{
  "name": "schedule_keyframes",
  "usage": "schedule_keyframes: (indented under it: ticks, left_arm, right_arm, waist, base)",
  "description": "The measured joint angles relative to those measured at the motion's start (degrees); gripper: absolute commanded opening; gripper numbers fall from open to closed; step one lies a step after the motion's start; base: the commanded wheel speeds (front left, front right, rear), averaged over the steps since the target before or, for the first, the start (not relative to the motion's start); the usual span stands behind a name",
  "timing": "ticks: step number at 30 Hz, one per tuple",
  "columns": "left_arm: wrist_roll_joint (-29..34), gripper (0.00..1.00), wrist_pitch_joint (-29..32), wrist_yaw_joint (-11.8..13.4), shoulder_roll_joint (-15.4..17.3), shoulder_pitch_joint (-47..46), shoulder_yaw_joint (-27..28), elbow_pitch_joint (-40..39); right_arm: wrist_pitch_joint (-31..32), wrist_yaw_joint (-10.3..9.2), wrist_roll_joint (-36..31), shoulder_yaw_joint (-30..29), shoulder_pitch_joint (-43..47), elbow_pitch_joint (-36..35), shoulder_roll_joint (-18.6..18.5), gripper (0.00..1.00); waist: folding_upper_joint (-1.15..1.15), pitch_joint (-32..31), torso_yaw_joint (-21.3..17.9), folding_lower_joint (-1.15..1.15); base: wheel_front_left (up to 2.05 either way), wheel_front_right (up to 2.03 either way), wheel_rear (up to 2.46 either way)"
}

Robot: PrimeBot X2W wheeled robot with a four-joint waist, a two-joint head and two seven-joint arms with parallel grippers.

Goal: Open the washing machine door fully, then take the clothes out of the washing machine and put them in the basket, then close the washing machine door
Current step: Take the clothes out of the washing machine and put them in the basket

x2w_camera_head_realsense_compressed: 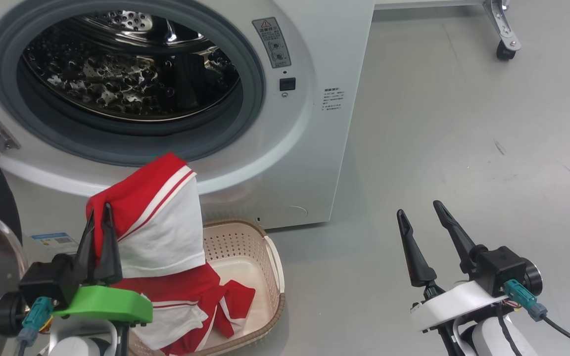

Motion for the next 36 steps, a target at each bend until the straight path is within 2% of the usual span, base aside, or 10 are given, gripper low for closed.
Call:
schedule_keyframes:
  ticks: [18,27,36]
  left_arm:
    - [-4.64,0.0,6.33,0.47,-0.43,-0.01,1.37,7.89]
    - [-6.87,0.0,10.28,0.45,-0.32,-7.75,2.59,15.45]
    - [-7.84,0.0,14.1,-0.08,2.08,-15.14,3.77,22.85]
  right_arm:
    - [0.0,0.16,-0.16,1.19,-1.05,-3.96,0.68,1.0]
    - [0.0,0.31,-0.16,1.72,-4.14,-5.79,1.21,1.0]
    - [0.0,0.74,-0.15,2.4,-7.61,-7.56,1.57,1.0]
  waist:
    - [0.0,8.56,-3.72,0.0]
    - [0.0,15.34,-6.28,0.0]
    - [0.0,22.62,-8.72,0.0]
  base:
    - [0.0,0.0,0.0]
    - [0.0,0.0,0.0]
    - [0.0,0.0,0.0]
